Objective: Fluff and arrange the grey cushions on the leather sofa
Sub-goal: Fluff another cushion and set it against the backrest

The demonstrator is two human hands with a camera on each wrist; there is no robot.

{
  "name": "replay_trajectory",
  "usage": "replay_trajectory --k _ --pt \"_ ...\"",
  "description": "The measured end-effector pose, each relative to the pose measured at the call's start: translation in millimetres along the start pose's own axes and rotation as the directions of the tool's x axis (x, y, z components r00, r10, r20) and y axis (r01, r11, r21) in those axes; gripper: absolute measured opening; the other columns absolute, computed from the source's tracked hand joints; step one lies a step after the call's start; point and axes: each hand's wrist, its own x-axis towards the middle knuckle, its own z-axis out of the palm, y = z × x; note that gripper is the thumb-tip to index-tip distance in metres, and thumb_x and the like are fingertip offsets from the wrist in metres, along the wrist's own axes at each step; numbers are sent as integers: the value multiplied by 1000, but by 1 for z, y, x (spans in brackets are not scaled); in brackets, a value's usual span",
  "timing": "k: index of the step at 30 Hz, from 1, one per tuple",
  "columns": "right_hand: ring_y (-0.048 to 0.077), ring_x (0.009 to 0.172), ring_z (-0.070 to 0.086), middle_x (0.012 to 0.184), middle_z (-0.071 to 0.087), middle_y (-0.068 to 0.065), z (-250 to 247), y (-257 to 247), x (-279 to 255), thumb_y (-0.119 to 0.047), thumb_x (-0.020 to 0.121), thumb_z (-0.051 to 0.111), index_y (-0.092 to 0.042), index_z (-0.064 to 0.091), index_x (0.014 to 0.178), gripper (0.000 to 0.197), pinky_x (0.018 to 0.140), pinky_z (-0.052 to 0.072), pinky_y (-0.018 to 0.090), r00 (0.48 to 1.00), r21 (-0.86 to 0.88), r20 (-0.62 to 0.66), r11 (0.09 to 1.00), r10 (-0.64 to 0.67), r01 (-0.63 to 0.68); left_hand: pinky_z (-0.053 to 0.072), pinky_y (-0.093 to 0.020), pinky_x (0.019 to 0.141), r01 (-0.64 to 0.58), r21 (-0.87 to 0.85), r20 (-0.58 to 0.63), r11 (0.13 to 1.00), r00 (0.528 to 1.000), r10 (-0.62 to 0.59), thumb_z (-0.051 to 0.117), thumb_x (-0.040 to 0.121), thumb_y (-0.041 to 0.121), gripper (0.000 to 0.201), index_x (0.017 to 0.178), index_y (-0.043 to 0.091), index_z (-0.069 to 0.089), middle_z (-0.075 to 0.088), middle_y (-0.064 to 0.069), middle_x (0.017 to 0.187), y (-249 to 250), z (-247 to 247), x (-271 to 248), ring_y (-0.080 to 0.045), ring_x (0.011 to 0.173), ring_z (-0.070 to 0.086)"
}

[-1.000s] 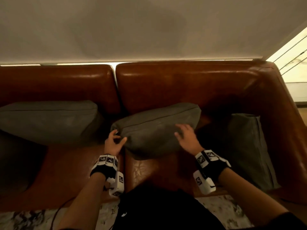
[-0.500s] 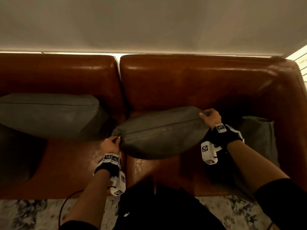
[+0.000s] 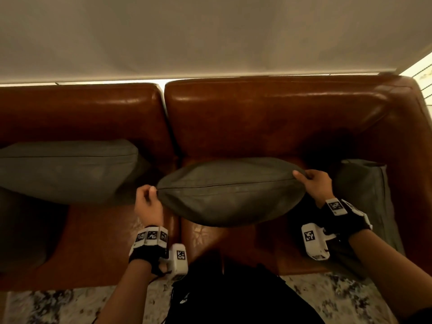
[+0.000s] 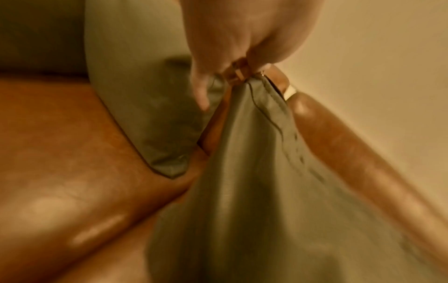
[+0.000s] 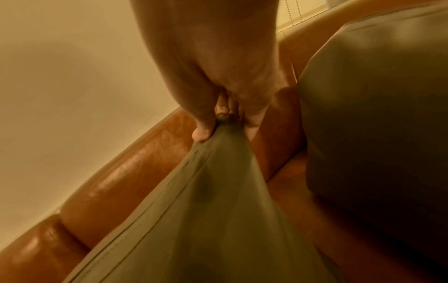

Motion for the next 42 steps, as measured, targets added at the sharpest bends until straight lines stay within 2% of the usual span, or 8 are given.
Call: replay_trajectory --k 6,12,16,26,31,34,38,42 --pt "28 103 63 105 68 16 -19 16 -11 -38 82 68 -1 65 113 49 93 50 39 990 184 -83 978 111 -94 50 -34 80 385 -439 297 811 915 -273 46 96 26 14 102 16 55 59 -4 99 16 17 16 -17 91 56" --pt "37 111 57 115 64 23 3 -3 -28 -31 89 61 3 62 115 43 94 44 38 980 70 -180 995 87 -75 41 -42 95 80 291 348 954 919 -183 57 90 32 47 112 -9 57 60 -30 115 18 57 14 -42 113 54" --pt "31 89 65 92 70 19 14 -24 -48 -29 89 61 0 66 98 31 80 45 32 950 -84 -153 961 -272 262 43 -43 79 -198 256 315 946 943 112 52 93 25 37 94 -11 61 64 -35 95 34 61 -5 -46 92 60" --pt "26 79 59 84 62 11 -52 -57 32 -38 89 59 2 65 95 41 69 37 27 951 -43 -207 974 -229 225 33 -31 65 -207 161 214 965 962 171 53 92 35 40 66 6 43 40 1 55 71 66 50 -21 58 42" --pt "37 117 50 129 52 23 -21 -74 94 -32 94 52 -2 48 129 47 93 39 38 902 -89 -334 962 -273 258 48 -51 96 -72 -17 209 997 975 74 62 86 33 54 133 18 43 48 -17 132 74 120 81 -34 118 52" --pt "40 130 35 140 40 22 31 -35 59 -35 90 51 -17 41 136 50 104 29 52 728 -447 -273 753 -629 483 17 -45 115 -212 38 495 977 853 166 79 68 37 106 146 40 8 -10 0 156 60 134 43 -25 144 1" --pt "39 143 7 158 9 7 97 42 7 -38 77 45 -44 21 145 72 94 12 81 448 -635 502 37 -740 772 3 -71 109 -457 308 653 834 739 165 71 63 59 107 141 49 -1 -33 -1 151 40 157 26 -45 136 -29" --pt "36 146 -1 160 -4 -1 97 -4 76 -24 70 67 -54 8 143 98 95 4 82 491 -706 516 -23 -702 708 9 -79 101 -537 474 499 698 817 290 43 83 65 77 144 45 2 -21 0 156 78 175 39 -40 141 -21"
